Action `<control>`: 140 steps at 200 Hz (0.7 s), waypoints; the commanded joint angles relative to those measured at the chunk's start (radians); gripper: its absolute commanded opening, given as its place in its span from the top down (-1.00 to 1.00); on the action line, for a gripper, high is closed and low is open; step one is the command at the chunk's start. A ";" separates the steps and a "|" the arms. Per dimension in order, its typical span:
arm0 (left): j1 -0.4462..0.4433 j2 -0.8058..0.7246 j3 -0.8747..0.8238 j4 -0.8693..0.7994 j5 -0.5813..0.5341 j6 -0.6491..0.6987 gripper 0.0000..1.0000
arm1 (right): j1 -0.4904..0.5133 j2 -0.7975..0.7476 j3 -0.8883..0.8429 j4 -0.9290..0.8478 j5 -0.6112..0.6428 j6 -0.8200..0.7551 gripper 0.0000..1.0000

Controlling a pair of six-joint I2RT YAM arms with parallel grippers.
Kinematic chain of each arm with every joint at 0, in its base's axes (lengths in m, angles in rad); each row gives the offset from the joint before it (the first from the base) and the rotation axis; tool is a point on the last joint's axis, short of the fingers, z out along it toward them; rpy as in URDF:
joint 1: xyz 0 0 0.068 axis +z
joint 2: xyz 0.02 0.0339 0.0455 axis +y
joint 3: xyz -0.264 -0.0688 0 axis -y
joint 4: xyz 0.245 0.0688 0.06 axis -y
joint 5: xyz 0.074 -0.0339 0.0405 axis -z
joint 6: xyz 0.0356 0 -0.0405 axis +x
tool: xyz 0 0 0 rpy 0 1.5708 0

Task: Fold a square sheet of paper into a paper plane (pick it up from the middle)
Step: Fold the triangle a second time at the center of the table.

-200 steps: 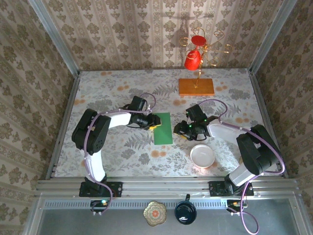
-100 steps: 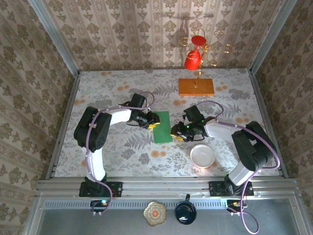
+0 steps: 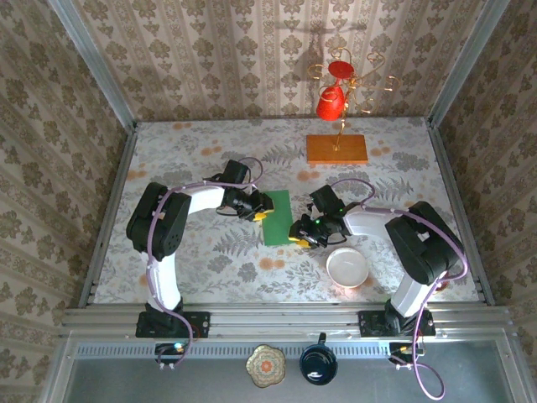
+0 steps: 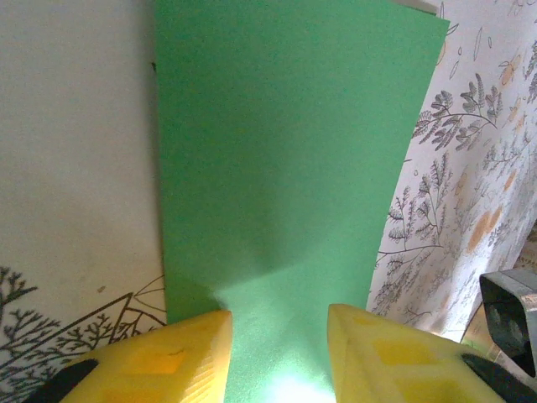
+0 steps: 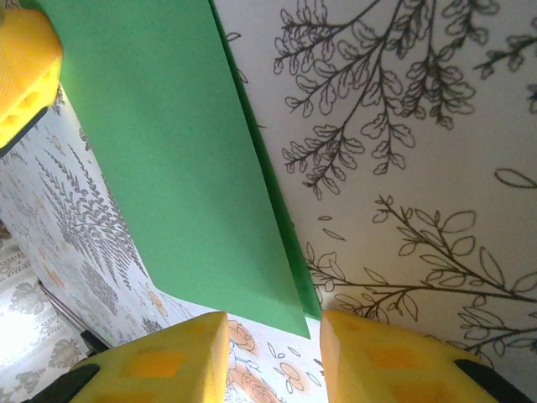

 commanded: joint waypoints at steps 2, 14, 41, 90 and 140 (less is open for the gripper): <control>0.012 0.056 -0.012 -0.122 -0.055 -0.013 0.25 | 0.008 0.014 -0.008 0.020 -0.022 -0.008 0.29; 0.012 0.058 -0.014 -0.119 -0.055 -0.016 0.25 | 0.008 0.021 -0.007 0.030 -0.028 -0.009 0.29; 0.012 0.055 -0.021 -0.117 -0.053 -0.016 0.26 | 0.008 0.034 -0.002 0.056 -0.037 -0.007 0.35; 0.012 0.049 -0.024 -0.108 -0.051 -0.017 0.26 | 0.008 0.021 -0.016 0.115 -0.027 0.012 0.42; 0.012 0.034 -0.022 -0.098 -0.046 -0.013 0.26 | 0.007 0.013 -0.017 0.090 0.006 0.012 0.51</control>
